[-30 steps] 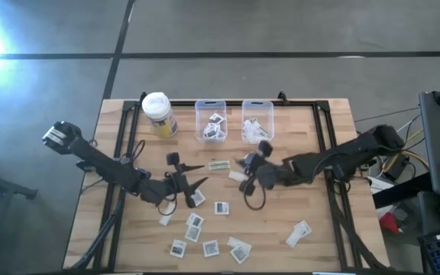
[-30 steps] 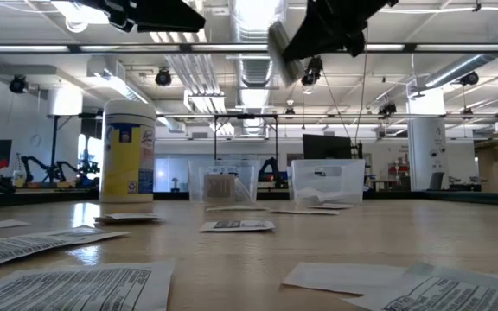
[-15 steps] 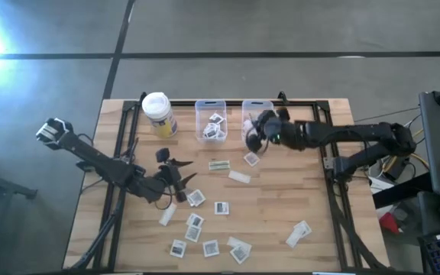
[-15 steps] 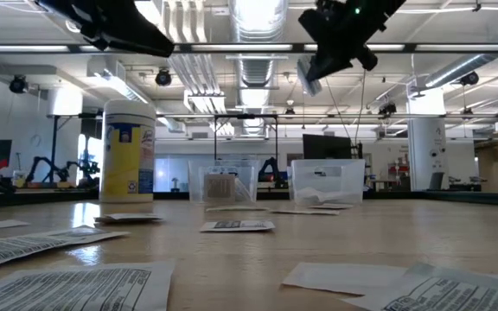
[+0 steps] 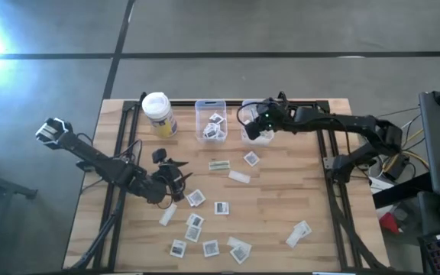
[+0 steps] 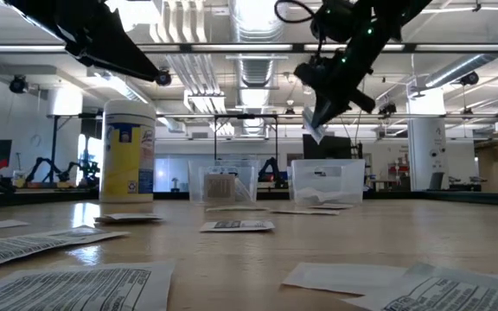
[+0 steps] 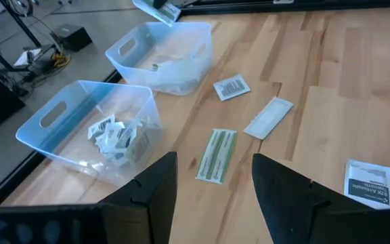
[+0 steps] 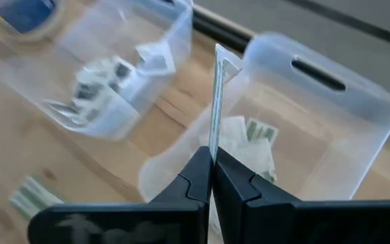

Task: Pick & Place First Aid Supplies
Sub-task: Put the bandage into the right transparent bin, then put the towelette pack into the left transparent bin

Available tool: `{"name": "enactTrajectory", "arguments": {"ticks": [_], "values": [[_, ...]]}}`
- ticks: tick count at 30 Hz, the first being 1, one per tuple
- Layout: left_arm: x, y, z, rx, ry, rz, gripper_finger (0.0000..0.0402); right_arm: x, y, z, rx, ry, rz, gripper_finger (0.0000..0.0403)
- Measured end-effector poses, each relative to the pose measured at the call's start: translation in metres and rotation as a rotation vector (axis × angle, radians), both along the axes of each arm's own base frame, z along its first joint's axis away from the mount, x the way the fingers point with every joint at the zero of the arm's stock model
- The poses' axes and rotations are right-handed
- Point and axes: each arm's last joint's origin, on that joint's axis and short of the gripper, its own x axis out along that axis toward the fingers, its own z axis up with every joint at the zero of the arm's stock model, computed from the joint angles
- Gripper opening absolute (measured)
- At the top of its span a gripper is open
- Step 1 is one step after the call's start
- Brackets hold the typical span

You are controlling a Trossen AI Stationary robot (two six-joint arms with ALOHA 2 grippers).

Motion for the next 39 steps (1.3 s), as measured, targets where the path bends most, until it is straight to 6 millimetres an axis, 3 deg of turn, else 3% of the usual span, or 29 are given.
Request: {"name": "enactTrajectory", "arguments": {"ticks": [10, 17, 23, 28, 33, 39], "values": [[-0.001, 0.0, -0.001, -0.021, 0.004, 0.002, 0.0186, 0.008, -0.006, -0.033, 0.055, 0.151, -0.006, 0.0008], [0.0, 0.0, -0.001, -0.023, 0.004, 0.001, 0.0186, 0.012, -0.008, -0.044, 0.058, 0.196, 0.013, 0.0014], [0.0, 0.0, -0.001, -0.024, 0.004, 0.001, 0.0186, 0.012, -0.008, -0.046, 0.065, 0.204, 0.008, 0.0051], [0.0, -0.001, -0.002, -0.05, 0.018, -0.031, 0.0186, 0.009, -0.008, -0.038, 0.051, 0.187, 0.0, 0.0088], [0.0, -0.002, -0.003, -0.08, 0.035, -0.069, 0.0186, 0.003, -0.005, -0.015, 0.055, 0.174, 0.004, 0.0107], [0.0, -0.005, -0.004, -0.146, 0.061, -0.129, 0.0186, -0.001, 0.017, 0.015, 0.069, 0.091, 0.039, 0.0105]]}}
